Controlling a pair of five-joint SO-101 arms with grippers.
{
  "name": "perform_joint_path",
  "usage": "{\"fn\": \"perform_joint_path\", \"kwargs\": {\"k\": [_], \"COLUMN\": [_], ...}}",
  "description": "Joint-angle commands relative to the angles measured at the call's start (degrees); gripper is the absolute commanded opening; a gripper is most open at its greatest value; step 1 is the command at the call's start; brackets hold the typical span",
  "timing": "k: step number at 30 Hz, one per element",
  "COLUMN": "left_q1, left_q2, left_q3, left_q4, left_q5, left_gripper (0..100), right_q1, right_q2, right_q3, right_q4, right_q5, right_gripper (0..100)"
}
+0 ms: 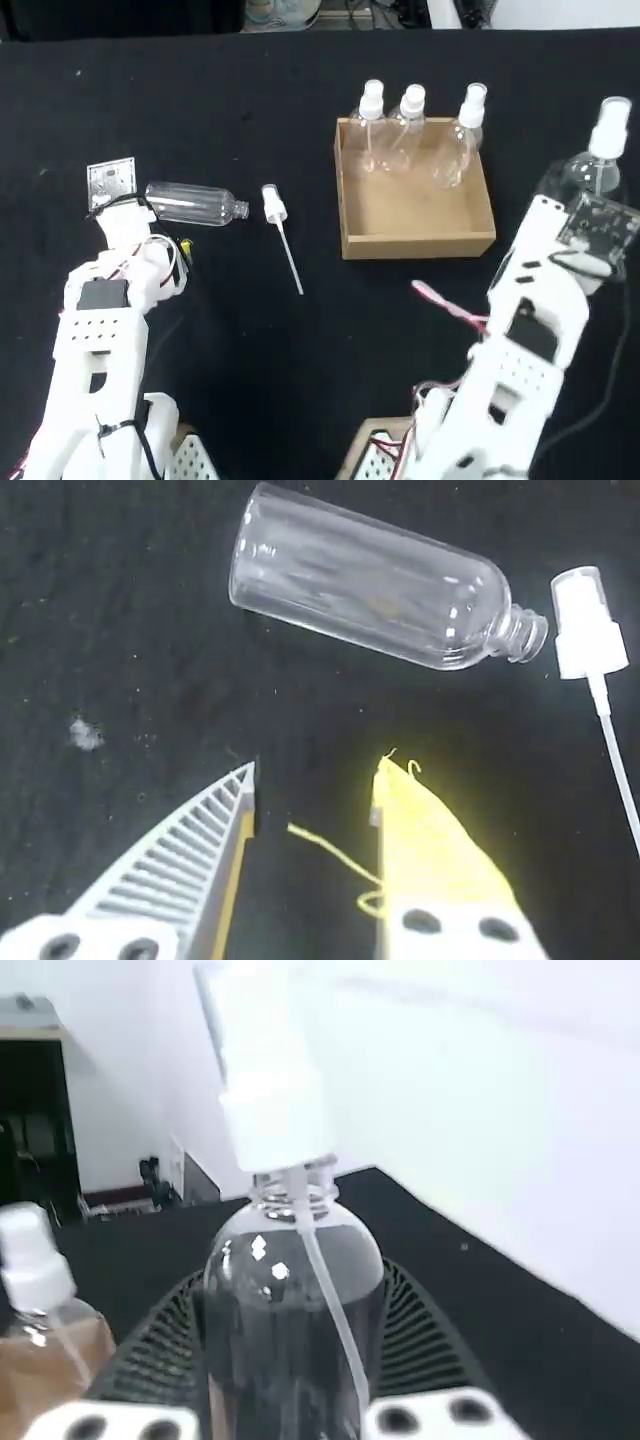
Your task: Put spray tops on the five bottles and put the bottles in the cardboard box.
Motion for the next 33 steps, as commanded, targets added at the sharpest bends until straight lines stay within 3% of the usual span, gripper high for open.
{"fn": "perform_joint_path", "kwargs": {"k": [1,10,19,28,33], "left_q1": [0.75,0.66,0.48,0.40,0.40], "left_q2": [-1.05,-1.05,-1.05,-1.05,-0.97], "left_q3": [-0.31,-0.22,-0.22,-0.22,-0.22], "left_q4": [-0.62,-0.53,-0.53,-0.70,-0.88], "left_q5": [0.62,0.62,0.62,0.62,0.62], "left_gripper": [19,19,19,19,19], "right_q1": [1.67,1.76,6.33,6.51,6.24], "right_q2": [12.18,32.04,52.26,65.45,68.88], "right_q3": [-3.65,-5.49,-21.85,-30.99,-30.99], "right_q4": [-13.71,-33.93,-34.46,-34.73,-43.69], "right_q5": [0.44,0.44,0.44,0.44,0.88], "right_gripper": [1.2,1.2,1.1,1.6,1.6]}}
